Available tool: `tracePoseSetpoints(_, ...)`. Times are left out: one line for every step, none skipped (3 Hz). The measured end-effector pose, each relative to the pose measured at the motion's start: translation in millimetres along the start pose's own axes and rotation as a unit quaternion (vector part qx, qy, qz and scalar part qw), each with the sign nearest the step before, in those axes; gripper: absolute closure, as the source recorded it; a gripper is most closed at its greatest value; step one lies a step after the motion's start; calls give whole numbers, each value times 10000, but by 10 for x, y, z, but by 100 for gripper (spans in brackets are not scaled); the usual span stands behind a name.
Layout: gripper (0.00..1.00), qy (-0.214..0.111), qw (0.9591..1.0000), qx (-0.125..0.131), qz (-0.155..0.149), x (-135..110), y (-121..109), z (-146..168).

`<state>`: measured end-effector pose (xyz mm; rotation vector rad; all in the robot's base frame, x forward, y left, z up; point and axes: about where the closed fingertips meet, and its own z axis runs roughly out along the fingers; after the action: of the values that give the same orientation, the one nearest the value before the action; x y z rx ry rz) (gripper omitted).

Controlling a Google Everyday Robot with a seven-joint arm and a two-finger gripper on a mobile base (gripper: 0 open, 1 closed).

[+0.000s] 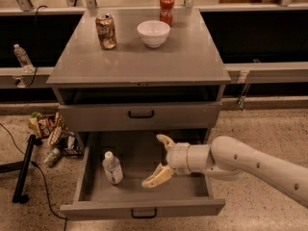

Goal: Pick blue plastic bottle from middle drawer and place on counter

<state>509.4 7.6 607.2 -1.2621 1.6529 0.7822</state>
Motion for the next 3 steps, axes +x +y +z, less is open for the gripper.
tracePoseSetpoints(0, -215, 9994, -15, 275, 212, 5, 307)
tracePoseSetpoints(0, -345, 9989, -125, 293, 287, 106, 552)
tracePoseSetpoints(0, -384, 9988, -79, 304, 351, 81, 779)
